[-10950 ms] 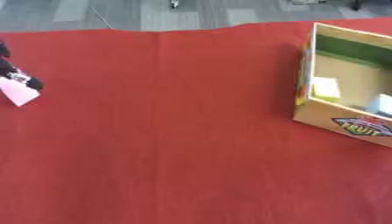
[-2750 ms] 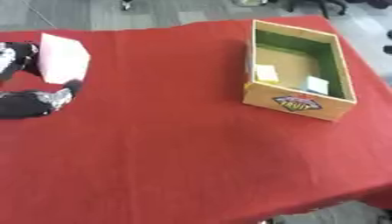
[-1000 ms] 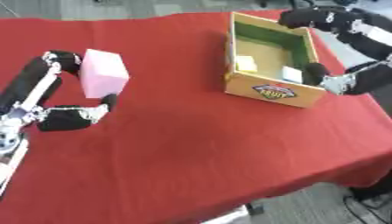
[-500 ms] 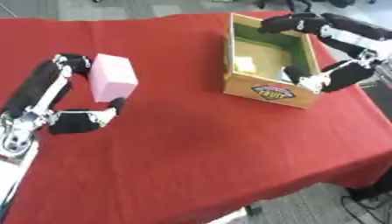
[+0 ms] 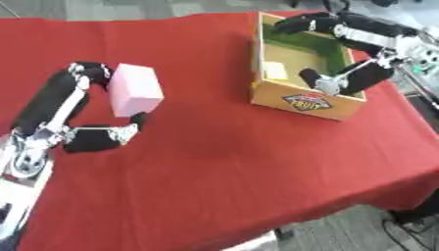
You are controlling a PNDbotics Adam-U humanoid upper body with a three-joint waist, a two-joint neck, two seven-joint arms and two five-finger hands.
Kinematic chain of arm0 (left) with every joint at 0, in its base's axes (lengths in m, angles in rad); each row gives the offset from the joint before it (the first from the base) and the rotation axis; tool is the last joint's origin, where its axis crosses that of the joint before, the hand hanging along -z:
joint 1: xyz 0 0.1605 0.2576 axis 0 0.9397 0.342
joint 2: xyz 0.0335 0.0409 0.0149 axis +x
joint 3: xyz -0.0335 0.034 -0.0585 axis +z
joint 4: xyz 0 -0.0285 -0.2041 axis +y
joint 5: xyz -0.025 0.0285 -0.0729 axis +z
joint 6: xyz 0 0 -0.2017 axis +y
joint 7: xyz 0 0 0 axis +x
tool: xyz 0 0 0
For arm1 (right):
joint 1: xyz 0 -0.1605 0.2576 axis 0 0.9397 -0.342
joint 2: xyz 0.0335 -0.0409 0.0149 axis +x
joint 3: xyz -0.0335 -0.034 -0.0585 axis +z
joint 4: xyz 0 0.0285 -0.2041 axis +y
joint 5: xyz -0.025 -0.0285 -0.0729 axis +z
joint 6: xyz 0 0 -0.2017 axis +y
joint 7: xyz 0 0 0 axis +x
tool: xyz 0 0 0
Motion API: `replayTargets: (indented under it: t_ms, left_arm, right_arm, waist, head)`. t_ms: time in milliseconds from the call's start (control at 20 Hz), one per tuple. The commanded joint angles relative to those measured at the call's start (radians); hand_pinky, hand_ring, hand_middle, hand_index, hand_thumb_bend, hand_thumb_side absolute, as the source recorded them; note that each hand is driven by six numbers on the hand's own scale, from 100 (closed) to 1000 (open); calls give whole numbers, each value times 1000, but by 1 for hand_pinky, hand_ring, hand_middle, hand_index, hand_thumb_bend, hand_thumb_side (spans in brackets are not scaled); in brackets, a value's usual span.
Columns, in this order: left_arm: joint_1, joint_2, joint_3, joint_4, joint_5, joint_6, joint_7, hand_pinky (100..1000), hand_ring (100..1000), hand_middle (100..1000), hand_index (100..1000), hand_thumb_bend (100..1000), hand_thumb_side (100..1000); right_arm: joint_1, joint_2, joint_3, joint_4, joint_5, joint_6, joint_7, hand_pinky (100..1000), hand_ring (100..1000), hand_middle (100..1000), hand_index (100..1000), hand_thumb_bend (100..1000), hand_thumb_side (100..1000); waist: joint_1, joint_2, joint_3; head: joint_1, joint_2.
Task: Pick up the objects with one hand, pass them to the other hand, and then place them into the box on the other side of the table.
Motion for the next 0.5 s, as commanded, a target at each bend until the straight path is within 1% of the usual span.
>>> replayTargets:
  t_ms: [50, 150, 250, 500]
  left_arm:
    - [-29, -27, -4, 16, -22, -14, 8, 707, 549, 473, 539, 100, 267]
    - [-38, -47, -5, 40, -34, -22, 16, 707, 547, 470, 538, 100, 281]
    - [-46, -63, -5, 60, -41, -29, 24, 706, 547, 470, 538, 100, 275]
    - [-54, -80, -5, 85, -56, -45, 45, 701, 548, 471, 538, 100, 276]
  right_arm:
    - [-21, -18, -4, 5, 9, 8, 17, 944, 1000, 921, 994, 100, 205]
    - [-30, -16, 1, 3, 10, 11, 21, 945, 1000, 923, 995, 100, 205]
    - [-38, -15, 6, -2, 8, 15, 24, 947, 1000, 925, 997, 100, 204]
    - [-48, -2, 20, -22, -6, 37, 53, 953, 1000, 932, 1000, 100, 202]
  waist:
    - [2, -12, 6]
    - [1, -11, 16]
    - [0, -11, 23]
    - [3, -11, 32]
  head:
    - [-19, 3]
    - [-27, 3]
    - [-32, 3]
    - [-18, 3]
